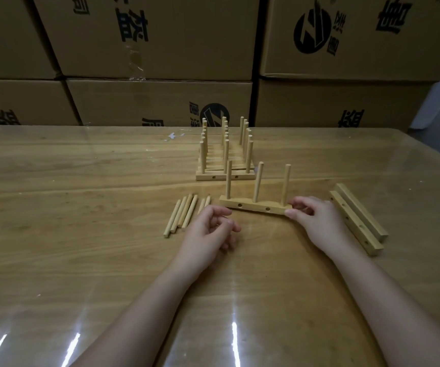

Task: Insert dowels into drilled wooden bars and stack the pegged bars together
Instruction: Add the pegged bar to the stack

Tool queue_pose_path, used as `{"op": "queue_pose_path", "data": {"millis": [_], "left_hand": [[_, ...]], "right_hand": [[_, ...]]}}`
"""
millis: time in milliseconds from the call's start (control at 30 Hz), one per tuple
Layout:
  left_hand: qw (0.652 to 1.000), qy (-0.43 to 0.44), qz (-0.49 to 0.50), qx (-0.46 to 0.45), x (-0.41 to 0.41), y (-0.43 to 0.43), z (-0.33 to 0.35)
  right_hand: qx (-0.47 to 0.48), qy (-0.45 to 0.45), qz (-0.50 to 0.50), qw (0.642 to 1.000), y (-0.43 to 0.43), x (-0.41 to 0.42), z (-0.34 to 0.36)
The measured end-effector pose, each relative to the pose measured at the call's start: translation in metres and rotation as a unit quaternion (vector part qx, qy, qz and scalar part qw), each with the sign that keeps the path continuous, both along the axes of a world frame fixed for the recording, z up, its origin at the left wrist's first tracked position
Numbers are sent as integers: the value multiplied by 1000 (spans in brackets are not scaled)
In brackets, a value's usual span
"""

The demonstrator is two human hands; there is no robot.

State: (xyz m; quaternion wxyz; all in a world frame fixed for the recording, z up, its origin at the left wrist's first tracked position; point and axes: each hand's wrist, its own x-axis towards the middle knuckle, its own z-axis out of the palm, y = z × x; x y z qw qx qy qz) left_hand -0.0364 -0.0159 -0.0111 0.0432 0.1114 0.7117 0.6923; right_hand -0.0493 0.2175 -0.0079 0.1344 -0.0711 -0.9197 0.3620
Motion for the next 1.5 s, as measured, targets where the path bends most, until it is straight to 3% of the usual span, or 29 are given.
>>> {"op": "queue_pose_path", "data": {"millis": [467, 600, 900, 1267, 1500], "left_hand": [[1000, 1, -12, -28, 4, 2, 6], [1000, -4, -10, -22, 5, 2, 7], [1000, -8, -7, -11, 5, 1, 10], [1000, -12, 0, -3, 5, 2, 10], [1000, -15, 4, 1, 5, 3, 13]], "right_hand": [[110, -29, -19, 993, -18, -37, 0], [175, 4, -5, 984, -27, -59, -2], [211, -3, 2, 977, -46, -102, 0], [145, -8, -40, 989, -48, -124, -10], [204, -35, -34, 978, -52, -125, -10]]}}
